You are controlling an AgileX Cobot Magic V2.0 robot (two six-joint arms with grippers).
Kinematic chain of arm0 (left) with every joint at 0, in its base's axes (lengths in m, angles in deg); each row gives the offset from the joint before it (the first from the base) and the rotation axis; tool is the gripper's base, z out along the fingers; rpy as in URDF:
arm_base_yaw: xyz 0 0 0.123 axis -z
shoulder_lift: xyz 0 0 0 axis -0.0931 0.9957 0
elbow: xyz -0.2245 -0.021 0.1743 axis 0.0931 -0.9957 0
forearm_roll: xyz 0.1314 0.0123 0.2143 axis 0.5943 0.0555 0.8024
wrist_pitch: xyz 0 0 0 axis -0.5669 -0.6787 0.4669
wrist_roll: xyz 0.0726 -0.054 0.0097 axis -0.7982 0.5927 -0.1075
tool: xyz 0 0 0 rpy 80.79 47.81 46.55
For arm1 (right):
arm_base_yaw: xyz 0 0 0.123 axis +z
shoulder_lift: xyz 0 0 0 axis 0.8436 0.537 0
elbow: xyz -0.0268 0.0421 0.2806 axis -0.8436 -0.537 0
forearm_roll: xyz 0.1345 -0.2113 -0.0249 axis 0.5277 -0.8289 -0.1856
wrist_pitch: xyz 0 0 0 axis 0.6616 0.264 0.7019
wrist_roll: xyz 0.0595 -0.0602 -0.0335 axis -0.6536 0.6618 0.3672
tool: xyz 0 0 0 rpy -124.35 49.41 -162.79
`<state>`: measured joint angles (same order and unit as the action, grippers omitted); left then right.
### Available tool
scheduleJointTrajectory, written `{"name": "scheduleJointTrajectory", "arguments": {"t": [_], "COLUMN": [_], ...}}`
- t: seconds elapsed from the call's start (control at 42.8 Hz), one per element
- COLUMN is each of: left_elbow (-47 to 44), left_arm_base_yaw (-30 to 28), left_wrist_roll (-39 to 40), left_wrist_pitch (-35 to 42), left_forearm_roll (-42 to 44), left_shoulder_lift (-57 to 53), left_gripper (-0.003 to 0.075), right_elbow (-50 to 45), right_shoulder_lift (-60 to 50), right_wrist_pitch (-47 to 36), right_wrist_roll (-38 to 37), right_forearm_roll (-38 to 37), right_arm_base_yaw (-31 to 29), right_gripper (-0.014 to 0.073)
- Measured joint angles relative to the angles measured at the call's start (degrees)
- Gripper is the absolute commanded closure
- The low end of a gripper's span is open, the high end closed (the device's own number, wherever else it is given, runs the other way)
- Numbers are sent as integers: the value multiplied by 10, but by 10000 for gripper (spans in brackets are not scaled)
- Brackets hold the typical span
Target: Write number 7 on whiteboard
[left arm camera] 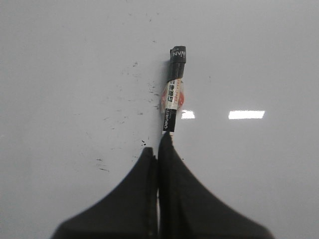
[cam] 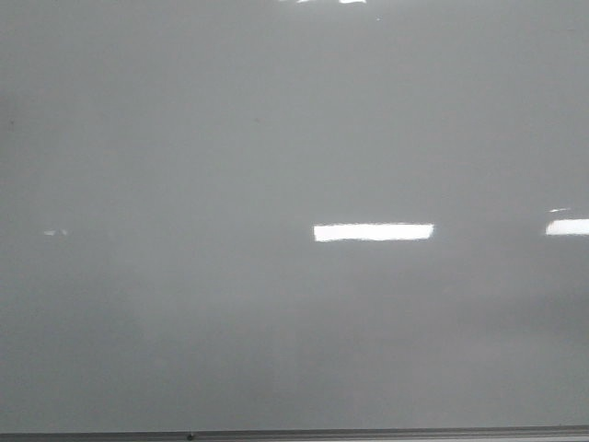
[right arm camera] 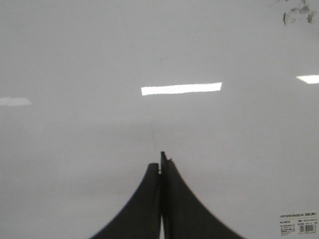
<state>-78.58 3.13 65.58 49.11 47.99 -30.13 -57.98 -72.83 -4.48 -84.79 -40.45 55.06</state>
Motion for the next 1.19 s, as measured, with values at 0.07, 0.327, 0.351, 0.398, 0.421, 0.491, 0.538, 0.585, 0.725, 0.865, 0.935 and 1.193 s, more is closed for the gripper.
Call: {"name": "scheduleJointTrajectory", "arguments": {"t": [0.07, 0.327, 0.351, 0.398, 0.421, 0.491, 0.538, 0.585, 0.725, 0.865, 0.935, 1.193], "left_elbow": [0, 0, 0, 0, 0, 0, 0, 0, 0, 0, 0, 0], "left_arm_base_yaw": [0, 0, 0, 0, 0, 0, 0, 0, 0, 0, 0, 0], "left_wrist_roll": [0, 0, 0, 0, 0, 0, 0, 0, 0, 0, 0, -1], "left_wrist_pitch": [0, 0, 0, 0, 0, 0, 0, 0, 0, 0, 0, 0], "left_forearm_roll": [0, 0, 0, 0, 0, 0, 0, 0, 0, 4, 35, 97], "left_shoulder_lift": [0, 0, 0, 0, 0, 0, 0, 0, 0, 0, 0, 0], "left_gripper": [741, 741, 741, 741, 741, 741, 741, 741, 741, 741, 741, 741], "right_elbow": [0, 0, 0, 0, 0, 0, 0, 0, 0, 0, 0, 0], "right_shoulder_lift": [0, 0, 0, 0, 0, 0, 0, 0, 0, 0, 0, 0], "right_wrist_pitch": [0, 0, 0, 0, 0, 0, 0, 0, 0, 0, 0, 0], "right_wrist_roll": [0, 0, 0, 0, 0, 0, 0, 0, 0, 0, 0, 0], "right_forearm_roll": [0, 0, 0, 0, 0, 0, 0, 0, 0, 0, 0, 0], "right_arm_base_yaw": [0, 0, 0, 0, 0, 0, 0, 0, 0, 0, 0, 0], "right_gripper": [662, 662, 662, 662, 662, 662, 662, 662, 662, 662, 662, 662]}}
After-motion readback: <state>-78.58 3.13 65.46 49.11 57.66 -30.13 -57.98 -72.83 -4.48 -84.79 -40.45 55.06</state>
